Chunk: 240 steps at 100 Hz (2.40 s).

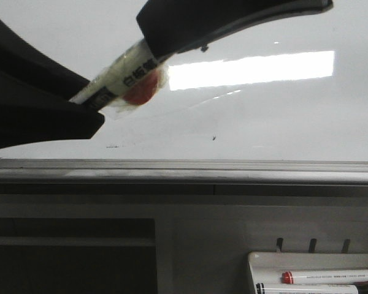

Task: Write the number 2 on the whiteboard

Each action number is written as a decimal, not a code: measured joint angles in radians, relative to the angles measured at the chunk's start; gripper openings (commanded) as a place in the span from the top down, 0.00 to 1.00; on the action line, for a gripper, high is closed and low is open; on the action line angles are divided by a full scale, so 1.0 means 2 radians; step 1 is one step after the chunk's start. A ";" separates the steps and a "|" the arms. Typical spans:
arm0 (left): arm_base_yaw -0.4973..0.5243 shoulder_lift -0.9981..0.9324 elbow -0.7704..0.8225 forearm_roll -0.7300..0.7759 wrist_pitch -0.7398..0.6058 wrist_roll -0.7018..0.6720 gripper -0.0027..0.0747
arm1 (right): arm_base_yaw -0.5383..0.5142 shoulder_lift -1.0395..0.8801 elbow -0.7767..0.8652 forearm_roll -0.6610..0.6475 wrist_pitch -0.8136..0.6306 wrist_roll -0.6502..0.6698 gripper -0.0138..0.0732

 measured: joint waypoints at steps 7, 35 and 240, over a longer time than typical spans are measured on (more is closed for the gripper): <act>0.000 0.000 0.001 0.001 0.001 0.000 0.99 | 0.000 0.004 -0.001 0.001 0.002 0.000 0.92; 0.000 -0.048 0.002 -0.012 0.001 0.000 0.42 | 0.000 0.003 -0.003 0.003 0.000 0.000 0.92; 0.226 -0.180 0.002 -0.334 -0.004 0.000 0.99 | -0.154 0.032 -0.001 -0.003 -0.103 0.002 0.90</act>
